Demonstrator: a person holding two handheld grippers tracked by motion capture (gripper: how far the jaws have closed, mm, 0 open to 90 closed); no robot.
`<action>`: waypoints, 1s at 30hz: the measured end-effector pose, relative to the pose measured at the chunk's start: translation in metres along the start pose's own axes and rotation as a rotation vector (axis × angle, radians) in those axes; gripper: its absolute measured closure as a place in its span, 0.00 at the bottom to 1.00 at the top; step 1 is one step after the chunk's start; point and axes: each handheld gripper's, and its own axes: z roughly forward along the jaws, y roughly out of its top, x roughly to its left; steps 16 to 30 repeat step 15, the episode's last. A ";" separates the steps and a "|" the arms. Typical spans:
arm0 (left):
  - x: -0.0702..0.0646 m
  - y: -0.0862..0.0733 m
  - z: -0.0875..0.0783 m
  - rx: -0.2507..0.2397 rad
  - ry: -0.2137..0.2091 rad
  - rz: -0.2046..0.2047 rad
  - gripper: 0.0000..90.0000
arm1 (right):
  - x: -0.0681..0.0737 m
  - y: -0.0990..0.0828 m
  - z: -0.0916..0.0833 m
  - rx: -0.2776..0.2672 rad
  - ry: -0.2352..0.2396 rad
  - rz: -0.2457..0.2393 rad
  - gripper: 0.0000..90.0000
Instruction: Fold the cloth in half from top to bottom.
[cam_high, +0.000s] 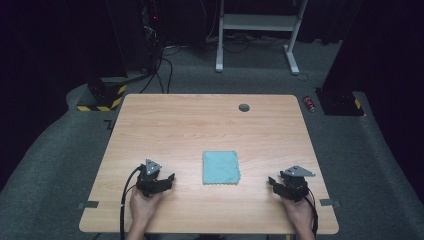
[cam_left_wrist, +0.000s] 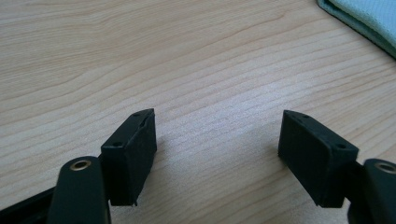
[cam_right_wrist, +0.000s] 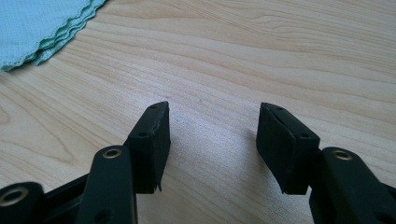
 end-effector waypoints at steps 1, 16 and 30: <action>0.000 0.000 0.000 -0.001 0.001 0.000 0.31 | 0.000 0.000 0.000 0.000 -0.002 0.001 0.49; 0.001 0.000 0.000 -0.002 0.005 -0.005 0.33 | 0.000 0.000 0.000 -0.002 0.006 -0.005 0.52; 0.001 0.000 0.000 -0.002 0.005 -0.005 0.33 | 0.000 0.000 0.000 -0.002 0.006 -0.005 0.52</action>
